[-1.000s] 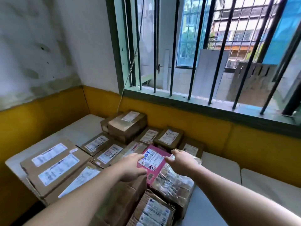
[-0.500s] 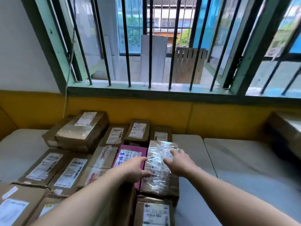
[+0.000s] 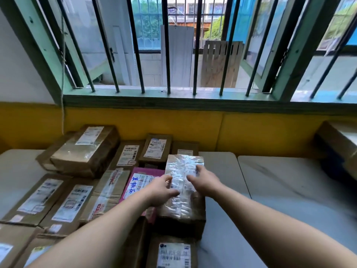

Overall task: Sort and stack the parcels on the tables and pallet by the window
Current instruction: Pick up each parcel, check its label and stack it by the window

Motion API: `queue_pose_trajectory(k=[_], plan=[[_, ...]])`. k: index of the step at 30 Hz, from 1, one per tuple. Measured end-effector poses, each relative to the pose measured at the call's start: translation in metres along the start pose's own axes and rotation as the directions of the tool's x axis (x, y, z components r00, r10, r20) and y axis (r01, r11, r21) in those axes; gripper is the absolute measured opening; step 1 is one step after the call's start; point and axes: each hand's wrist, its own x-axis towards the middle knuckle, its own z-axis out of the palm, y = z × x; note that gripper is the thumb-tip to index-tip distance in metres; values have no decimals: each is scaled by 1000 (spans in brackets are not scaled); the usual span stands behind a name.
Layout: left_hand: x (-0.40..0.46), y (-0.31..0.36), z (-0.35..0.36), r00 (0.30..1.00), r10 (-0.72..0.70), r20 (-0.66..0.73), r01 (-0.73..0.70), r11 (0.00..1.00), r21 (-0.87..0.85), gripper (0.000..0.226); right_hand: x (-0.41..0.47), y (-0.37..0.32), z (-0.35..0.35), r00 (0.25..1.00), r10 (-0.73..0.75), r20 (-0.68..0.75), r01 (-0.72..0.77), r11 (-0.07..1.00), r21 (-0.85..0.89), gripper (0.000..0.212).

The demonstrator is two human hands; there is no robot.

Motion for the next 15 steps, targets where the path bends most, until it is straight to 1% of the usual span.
queue_pose_trajectory(k=[2,4,6,13,15], plan=[[4,6,-7,997,2,-80,-9,996,-91,66,5,-9,-15,999,-38,-36,37,999,-26,67],[6,15,-14,986,15,-166,-34,993,-109,62,8,-19,-27,995,-71,-67,69,997,-44,66],[9,22,-21,975,38,-221,-62,993,-102,60,11,-26,-36,991,-102,-91,99,994,-43,66],[2,30,-27,965,100,-241,-123,989,-83,63,11,-29,-41,987,-97,-130,95,995,-25,68],[-2,33,-27,957,126,-262,-161,980,-118,64,7,-29,-44,983,-90,-158,90,996,-3,68]])
